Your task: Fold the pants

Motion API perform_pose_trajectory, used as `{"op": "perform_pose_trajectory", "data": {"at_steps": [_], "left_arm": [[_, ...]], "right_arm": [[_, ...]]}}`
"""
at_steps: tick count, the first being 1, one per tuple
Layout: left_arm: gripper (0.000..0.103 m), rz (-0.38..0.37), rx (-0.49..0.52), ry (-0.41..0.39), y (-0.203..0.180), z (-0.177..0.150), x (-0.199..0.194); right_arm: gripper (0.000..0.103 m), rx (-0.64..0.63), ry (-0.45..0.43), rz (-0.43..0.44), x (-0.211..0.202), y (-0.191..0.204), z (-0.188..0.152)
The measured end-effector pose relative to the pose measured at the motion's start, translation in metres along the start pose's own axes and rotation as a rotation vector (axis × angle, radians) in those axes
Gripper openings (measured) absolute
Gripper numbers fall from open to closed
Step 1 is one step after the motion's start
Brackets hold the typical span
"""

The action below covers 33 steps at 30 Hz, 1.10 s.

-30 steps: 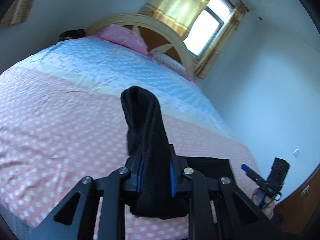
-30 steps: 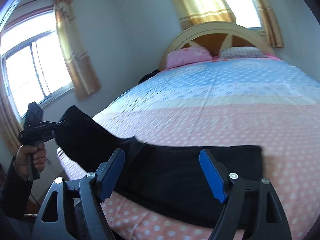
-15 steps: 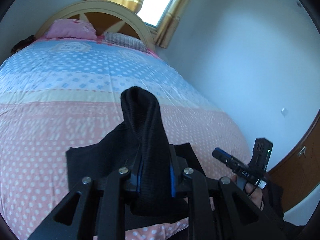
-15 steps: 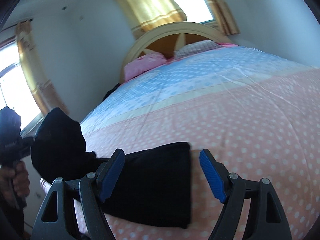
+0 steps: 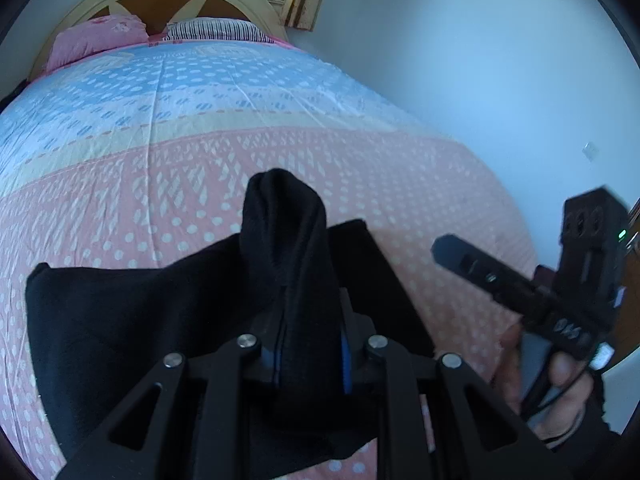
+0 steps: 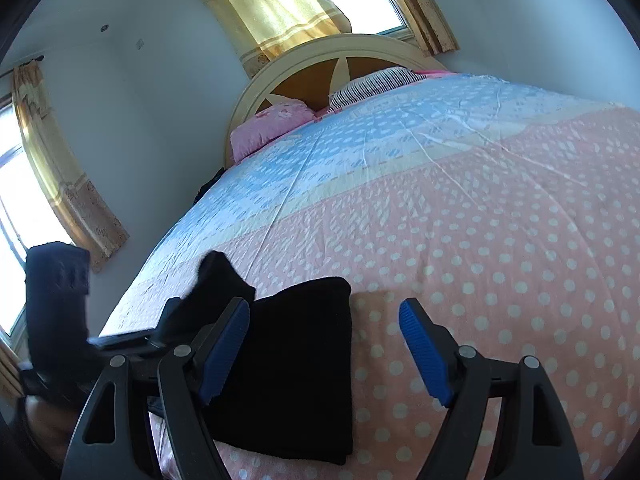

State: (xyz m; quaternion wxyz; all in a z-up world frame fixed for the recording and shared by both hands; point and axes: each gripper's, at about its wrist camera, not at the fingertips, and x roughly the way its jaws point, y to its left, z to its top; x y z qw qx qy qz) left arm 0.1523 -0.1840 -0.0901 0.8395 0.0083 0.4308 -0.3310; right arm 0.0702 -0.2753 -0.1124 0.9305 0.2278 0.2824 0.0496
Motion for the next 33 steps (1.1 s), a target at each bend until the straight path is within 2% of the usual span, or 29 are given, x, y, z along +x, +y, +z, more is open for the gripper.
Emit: {"op": "perform_pose_trajectory", "data": {"at_steps": [4,6,7,11,12,15,21,26,30,31,32,33], "left_arm": [[0.029,0.017,0.025,0.005,-0.008,-0.006,0.013],[0.040,-0.023,0.034,-0.016,-0.013,-0.008,0.005],[0.042,-0.035,0.043,-0.025,-0.015,-0.009,0.002],[0.060,-0.030,0.079,-0.106,-0.013,-0.015,-0.027],[0.067,-0.018,0.082,-0.132,-0.010,-0.018,-0.036],[0.075,0.047,0.070,-0.197,0.010,-0.028,-0.057],[0.078,0.206,-0.044,-0.246,0.067,-0.045,-0.077],[0.078,0.248,-0.131,-0.254,0.096,-0.057,-0.077],[0.078,0.276,-0.137,-0.252,0.105,-0.061,-0.069],[0.078,0.272,-0.142,-0.250,0.107,-0.061,-0.067],[0.078,0.267,-0.148,-0.248,0.110,-0.063,-0.069],[0.078,0.264,-0.157,-0.242,0.112,-0.063,-0.067]], "right_arm": [[0.079,0.021,0.007,0.032,0.001,-0.004,-0.002],[0.079,0.040,0.006,0.061,0.002,-0.008,-0.001],[0.079,0.044,0.005,0.069,0.002,-0.008,0.000],[0.079,0.078,0.006,0.113,0.000,-0.011,0.002],[0.079,0.085,0.010,0.127,0.000,-0.010,0.002],[0.078,0.092,0.026,0.146,0.000,-0.002,0.003],[0.082,0.066,0.079,0.099,0.005,0.035,0.009],[0.082,0.034,0.192,0.022,0.034,0.055,0.000],[0.082,0.039,0.251,0.045,0.046,0.058,-0.011],[0.076,0.016,0.247,0.050,0.044,0.061,-0.012],[0.055,-0.009,0.252,0.050,0.043,0.064,-0.013],[0.045,-0.030,0.258,0.048,0.044,0.066,-0.013]]}}
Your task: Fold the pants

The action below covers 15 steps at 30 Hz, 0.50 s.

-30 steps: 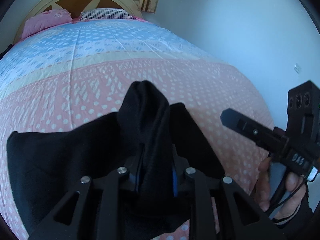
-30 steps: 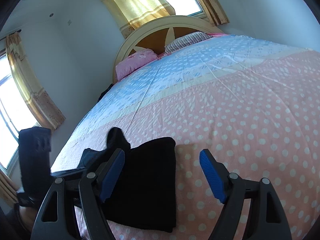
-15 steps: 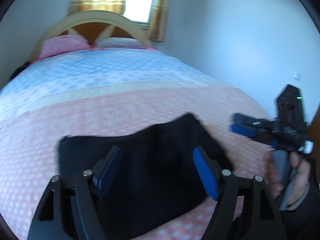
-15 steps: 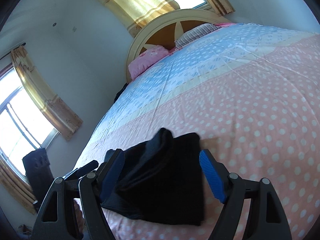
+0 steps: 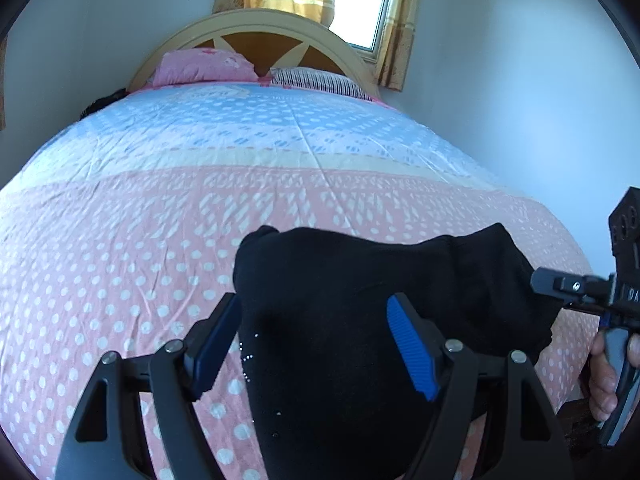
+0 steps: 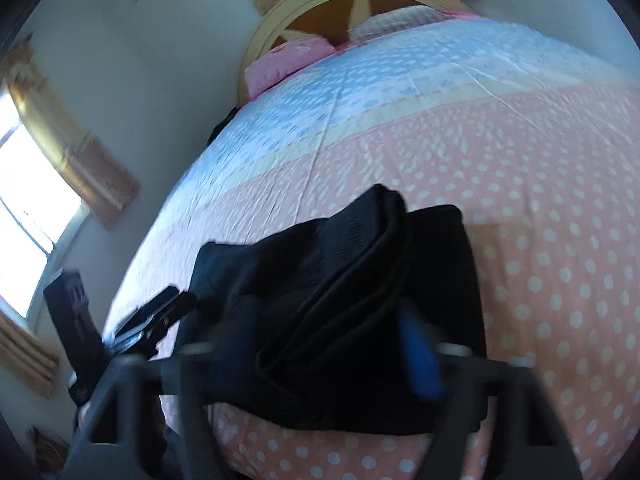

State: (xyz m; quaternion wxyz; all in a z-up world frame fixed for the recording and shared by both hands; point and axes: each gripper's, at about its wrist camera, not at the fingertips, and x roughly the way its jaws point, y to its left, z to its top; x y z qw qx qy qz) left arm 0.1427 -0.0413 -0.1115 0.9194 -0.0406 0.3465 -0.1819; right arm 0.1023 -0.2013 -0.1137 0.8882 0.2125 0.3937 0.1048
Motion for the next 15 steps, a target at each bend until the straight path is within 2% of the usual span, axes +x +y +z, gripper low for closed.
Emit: {"op": "perform_pose_trajectory", "data": {"at_steps": [2,3,8,12,15], "left_arm": [[0.078,-0.008,-0.009,0.005,0.003,0.000,0.000],[0.078,-0.010,-0.013,0.009,0.003,0.001,0.002],[0.078,-0.020,-0.020,0.001,0.004,0.005,0.001],[0.078,-0.019,-0.014,-0.007,0.003,0.009,0.001],[0.081,0.000,0.008,-0.002,0.003,0.010,0.008]], "right_arm": [[0.022,-0.023,-0.005,0.005,-0.004,0.003,-0.001],[0.016,-0.031,-0.007,0.007,-0.005,0.004,0.000],[0.014,-0.055,-0.049,0.038,-0.026,-0.003,-0.004],[0.014,-0.026,-0.073,0.027,-0.036,-0.019,-0.006],[0.015,0.022,-0.033,0.014,-0.028,-0.045,-0.010]]}}
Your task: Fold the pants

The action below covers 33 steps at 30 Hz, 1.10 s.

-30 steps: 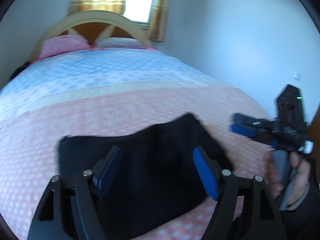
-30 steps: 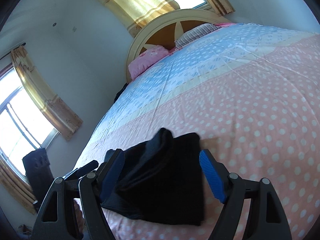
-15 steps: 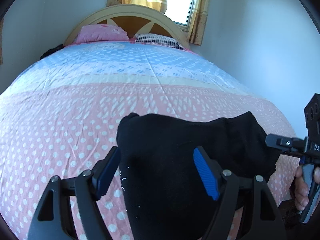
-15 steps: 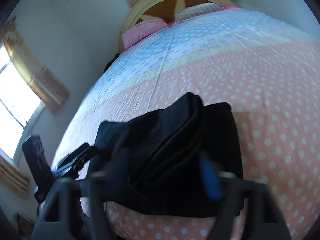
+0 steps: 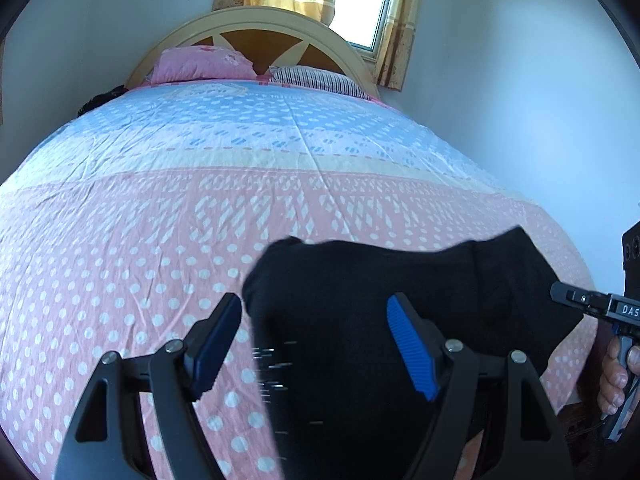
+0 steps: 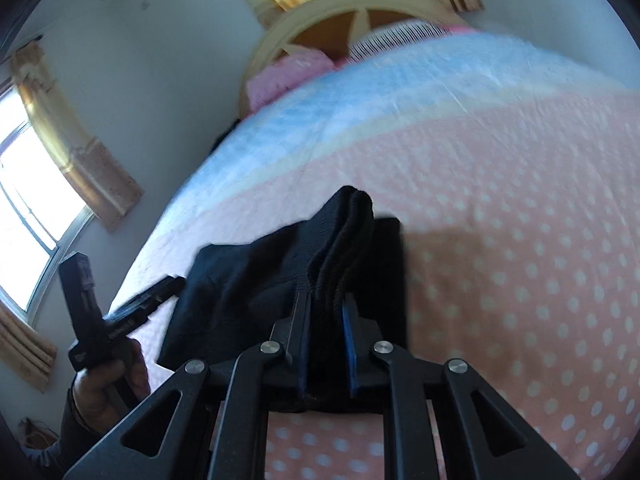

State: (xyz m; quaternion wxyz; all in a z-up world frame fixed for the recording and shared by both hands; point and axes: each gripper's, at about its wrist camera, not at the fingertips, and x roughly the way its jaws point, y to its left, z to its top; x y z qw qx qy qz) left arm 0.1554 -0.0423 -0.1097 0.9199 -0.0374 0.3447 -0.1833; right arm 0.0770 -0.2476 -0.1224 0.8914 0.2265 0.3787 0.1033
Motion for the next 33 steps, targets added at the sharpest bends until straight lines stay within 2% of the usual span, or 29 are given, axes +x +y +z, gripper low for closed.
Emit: {"op": "perform_pose_trajectory", "data": {"at_steps": [2,4,5,7,9,12,14,16,17,18,19,20,22,27,30,33], "left_arm": [[0.082,0.037,0.021,0.017,0.001,-0.002,0.012],[0.082,0.057,0.021,0.048,0.005,-0.004,0.022],[0.082,0.045,0.008,0.052,0.008,-0.004,0.023],[0.082,0.040,-0.005,0.040,0.013,-0.002,0.019],[0.082,0.050,-0.009,0.023,0.016,0.005,0.015],[0.087,0.052,-0.015,-0.003,0.018,0.016,0.012],[0.087,0.064,0.012,-0.003,0.014,0.022,0.016],[0.089,0.071,0.044,0.021,0.009,0.024,0.027],[0.089,0.090,0.058,0.035,0.008,0.024,0.032],[0.089,0.112,0.068,0.047,0.007,0.023,0.038],[0.089,0.111,0.069,0.052,0.008,0.023,0.042],[0.090,0.105,0.072,0.065,0.008,0.022,0.047],[0.091,0.106,0.075,0.090,0.010,0.020,0.054],[0.091,0.056,0.038,0.047,0.012,0.014,0.026],[0.094,0.027,0.050,0.004,0.007,0.001,-0.001],[0.097,0.025,0.093,-0.003,-0.003,-0.015,-0.012]], "right_arm": [[0.016,0.058,0.022,-0.022,0.010,-0.021,-0.006],[0.021,0.113,0.018,0.009,0.009,-0.034,-0.008],[0.032,0.124,0.017,0.007,0.006,-0.037,-0.007],[0.046,0.109,-0.017,-0.064,-0.005,-0.037,-0.004],[0.046,0.087,-0.084,-0.107,-0.017,-0.029,0.002],[0.048,-0.021,-0.133,-0.083,-0.021,-0.001,0.013],[0.051,-0.101,-0.128,0.000,-0.012,0.022,0.021],[0.054,-0.145,-0.070,0.089,0.011,0.033,0.027],[0.054,-0.146,-0.052,0.063,0.023,0.032,0.029],[0.054,-0.133,-0.033,-0.009,0.037,0.024,0.031],[0.054,-0.108,-0.006,-0.044,0.047,0.015,0.032],[0.055,-0.073,0.011,-0.044,0.054,0.004,0.032],[0.054,-0.052,-0.011,-0.015,0.049,-0.003,0.029],[0.054,-0.110,-0.045,-0.068,0.016,0.009,0.017],[0.054,-0.180,-0.076,-0.041,-0.007,0.020,0.005],[0.048,-0.259,-0.031,-0.030,-0.013,0.034,-0.012]]}}
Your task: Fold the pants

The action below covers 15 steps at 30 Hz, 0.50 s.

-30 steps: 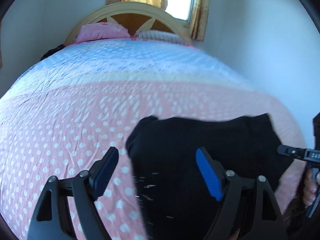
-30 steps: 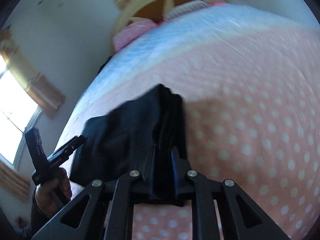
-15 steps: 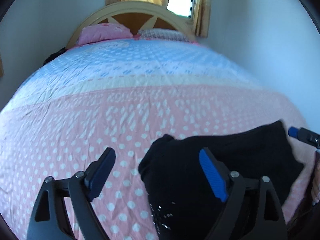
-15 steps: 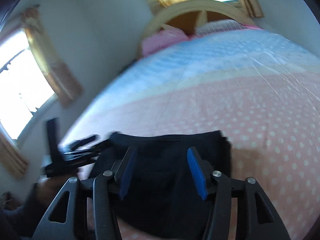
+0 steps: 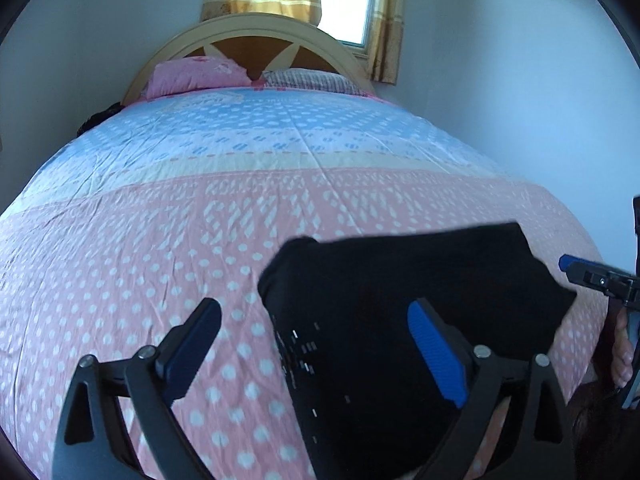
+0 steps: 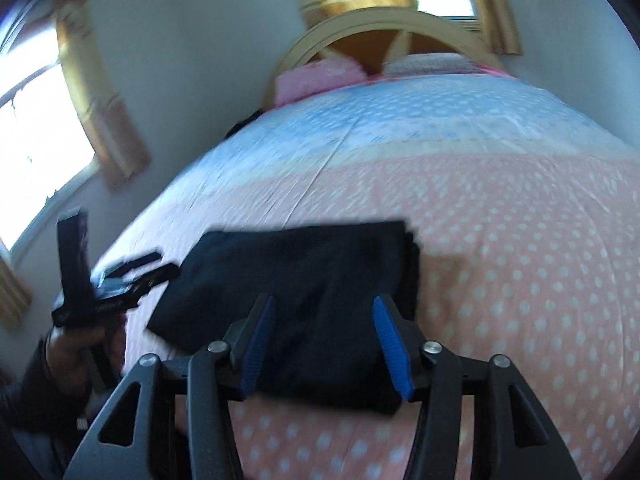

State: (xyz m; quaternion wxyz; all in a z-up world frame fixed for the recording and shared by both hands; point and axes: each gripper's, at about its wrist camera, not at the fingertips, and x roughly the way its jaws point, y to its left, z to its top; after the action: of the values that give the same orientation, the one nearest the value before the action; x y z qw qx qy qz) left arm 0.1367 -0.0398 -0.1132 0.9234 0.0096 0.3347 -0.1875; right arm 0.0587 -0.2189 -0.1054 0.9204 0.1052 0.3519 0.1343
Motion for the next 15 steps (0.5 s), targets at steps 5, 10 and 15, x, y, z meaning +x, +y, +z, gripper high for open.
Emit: {"op": "perform_pose_trajectory", "data": {"at_steps": [5,10,15], "left_arm": [[0.097,0.029,0.065,0.057,-0.010,-0.021,0.015],[0.102,0.006,0.011,0.085,0.000,-0.025,0.020],[0.102,-0.017,-0.014,0.088,0.004,-0.023,0.013]], "right_arm": [[0.036,-0.053,0.100,-0.049,0.012,0.000,-0.029],[0.036,-0.045,0.110,-0.036,0.014,-0.007,-0.031],[0.037,-0.037,0.113,-0.043,0.009,-0.003,-0.024]]}}
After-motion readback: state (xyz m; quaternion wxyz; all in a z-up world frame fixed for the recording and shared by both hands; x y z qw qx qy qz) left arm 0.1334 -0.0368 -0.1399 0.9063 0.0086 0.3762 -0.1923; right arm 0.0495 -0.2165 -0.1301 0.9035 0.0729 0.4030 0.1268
